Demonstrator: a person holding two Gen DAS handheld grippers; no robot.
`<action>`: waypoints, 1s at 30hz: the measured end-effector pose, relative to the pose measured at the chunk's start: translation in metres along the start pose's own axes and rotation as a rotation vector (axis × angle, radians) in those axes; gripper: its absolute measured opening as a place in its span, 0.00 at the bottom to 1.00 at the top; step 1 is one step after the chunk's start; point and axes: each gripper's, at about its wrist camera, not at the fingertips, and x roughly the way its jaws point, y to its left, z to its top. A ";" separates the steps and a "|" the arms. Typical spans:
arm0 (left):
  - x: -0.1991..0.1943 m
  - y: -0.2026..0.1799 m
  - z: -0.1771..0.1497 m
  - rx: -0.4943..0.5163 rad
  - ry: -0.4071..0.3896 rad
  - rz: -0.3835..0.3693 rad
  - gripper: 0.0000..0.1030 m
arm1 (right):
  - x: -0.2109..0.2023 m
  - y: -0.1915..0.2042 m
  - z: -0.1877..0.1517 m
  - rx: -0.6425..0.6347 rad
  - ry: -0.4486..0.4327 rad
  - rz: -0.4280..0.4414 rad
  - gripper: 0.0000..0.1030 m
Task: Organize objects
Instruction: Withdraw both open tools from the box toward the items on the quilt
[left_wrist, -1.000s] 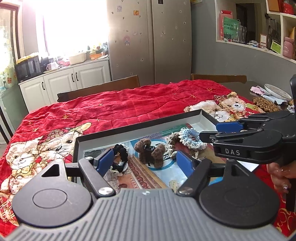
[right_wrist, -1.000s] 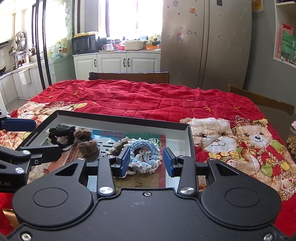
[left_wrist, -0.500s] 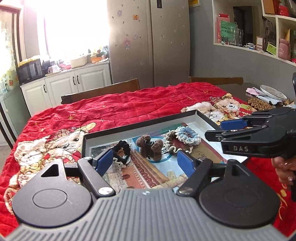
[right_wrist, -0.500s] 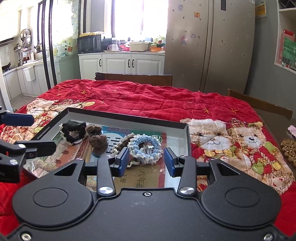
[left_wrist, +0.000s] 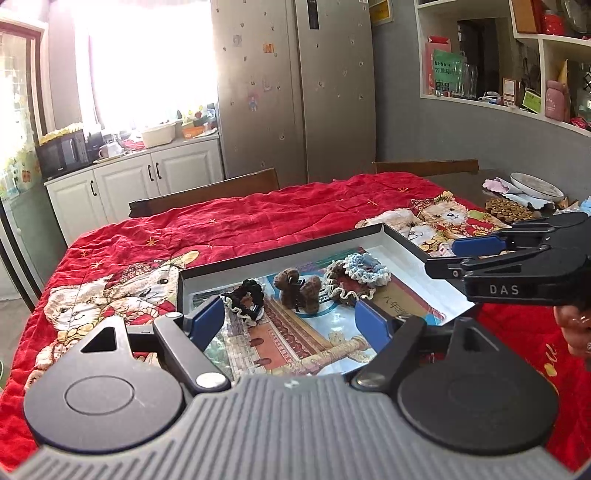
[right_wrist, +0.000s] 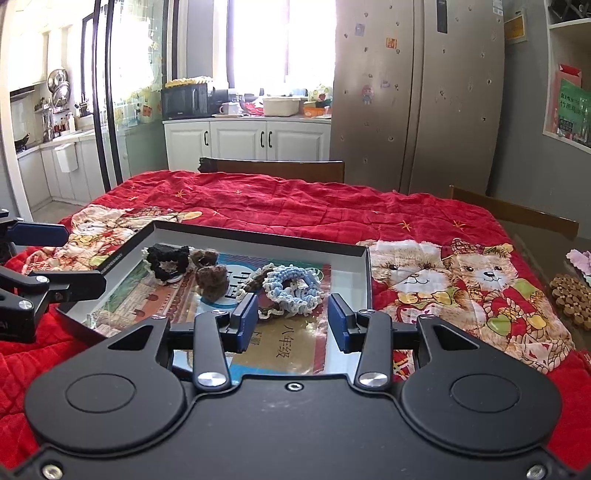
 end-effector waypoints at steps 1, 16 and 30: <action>-0.002 0.000 -0.001 -0.001 -0.002 0.002 0.84 | -0.003 0.000 -0.001 0.000 -0.002 0.001 0.39; -0.029 0.002 -0.012 -0.004 -0.010 0.006 0.84 | -0.043 0.004 -0.014 -0.003 -0.034 0.023 0.39; -0.055 -0.006 -0.024 0.017 -0.023 -0.009 0.85 | -0.070 0.014 -0.031 -0.027 -0.041 0.045 0.39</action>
